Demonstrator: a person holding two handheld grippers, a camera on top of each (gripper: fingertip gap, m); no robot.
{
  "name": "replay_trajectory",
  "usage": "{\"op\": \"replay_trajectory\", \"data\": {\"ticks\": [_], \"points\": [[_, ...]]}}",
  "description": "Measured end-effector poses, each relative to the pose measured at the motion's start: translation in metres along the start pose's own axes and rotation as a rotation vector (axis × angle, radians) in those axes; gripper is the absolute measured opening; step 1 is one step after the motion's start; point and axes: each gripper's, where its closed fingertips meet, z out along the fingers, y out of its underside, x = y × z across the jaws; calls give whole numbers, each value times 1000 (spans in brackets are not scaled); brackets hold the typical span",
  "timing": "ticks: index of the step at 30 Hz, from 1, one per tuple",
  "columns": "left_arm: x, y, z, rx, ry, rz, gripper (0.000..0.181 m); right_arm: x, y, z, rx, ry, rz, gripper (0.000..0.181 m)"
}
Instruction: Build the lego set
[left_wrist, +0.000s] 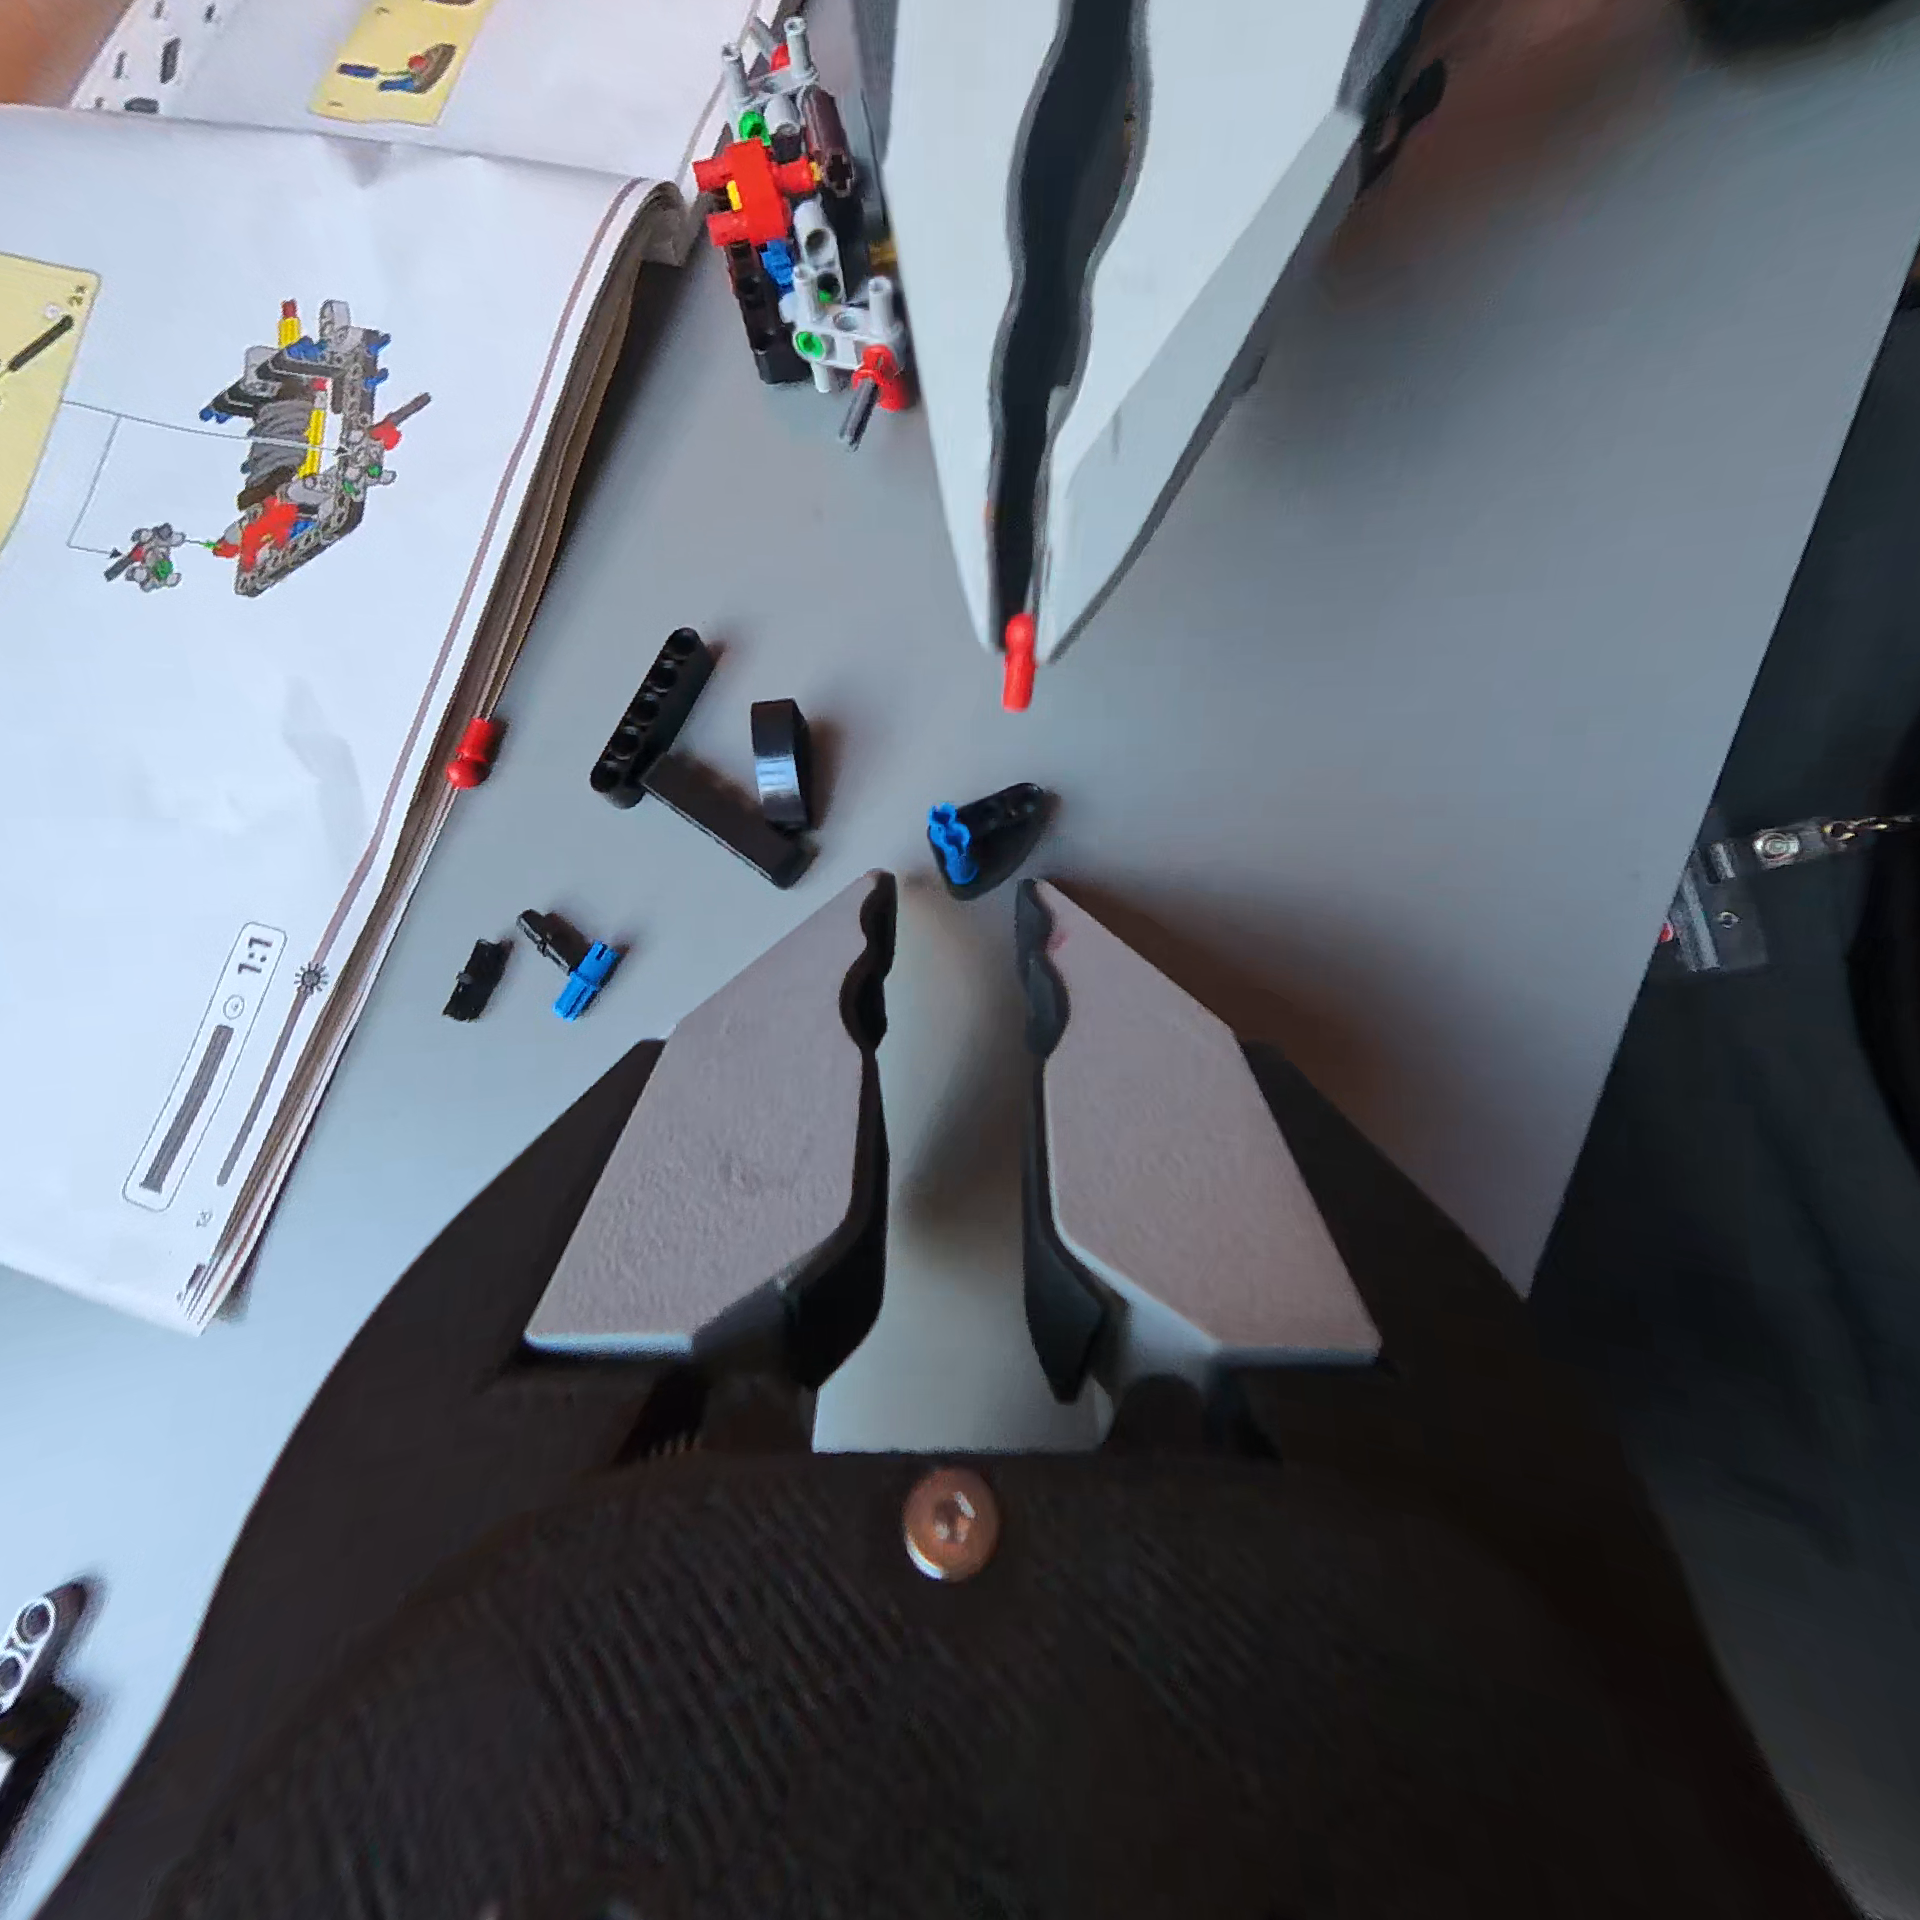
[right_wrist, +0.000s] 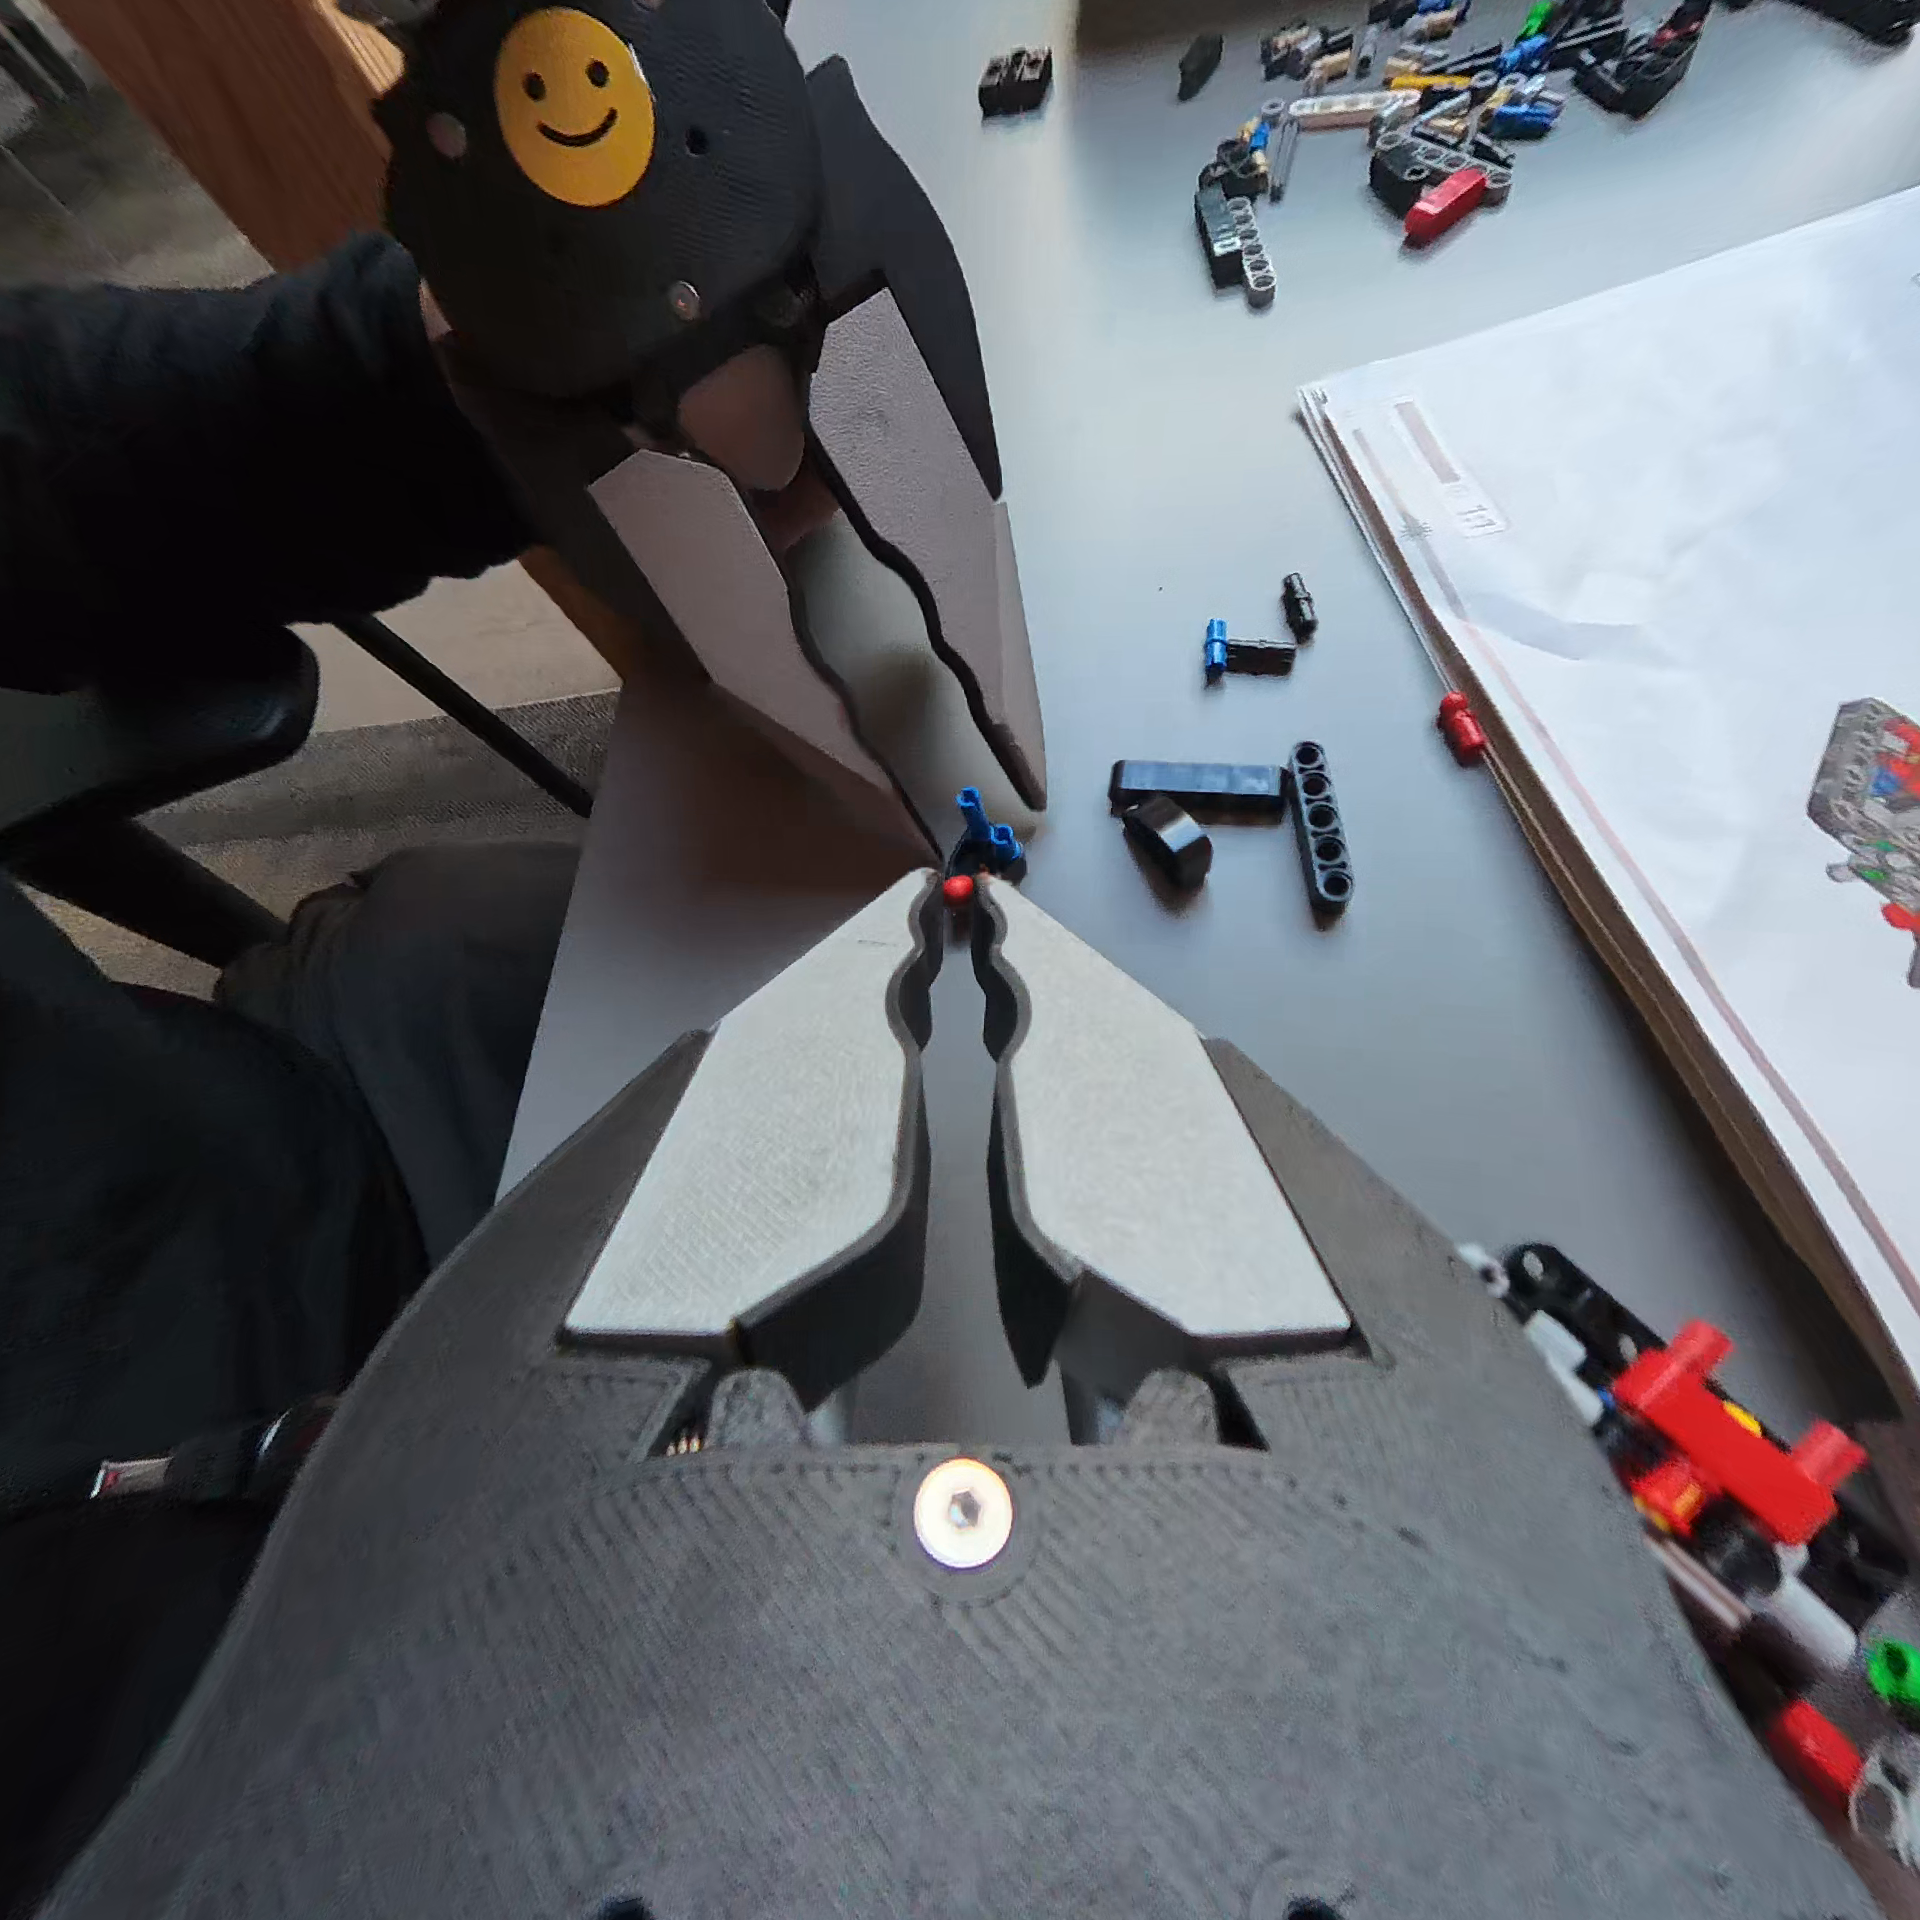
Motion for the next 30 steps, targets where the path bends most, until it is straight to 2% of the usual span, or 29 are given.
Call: {"op": "replay_trajectory", "data": {"ticks": [6, 9, 19, 30], "points": [[0, -3, 3, -1, 3, -14, 22, 2, 2, 16, -81, 44, -52, 2], [3, -3, 3, -2, 26, -15, 16, 5, 5, 20, -125, 78, -84, 2], [4, -4, 5, -5, 38, -11, 12, 6, 10, 21, -189, 80, -108, 2], [1, -5, 7, -6, 39, -12, 12, 9, 11, 20, -357, 101, -201, 2]]}}
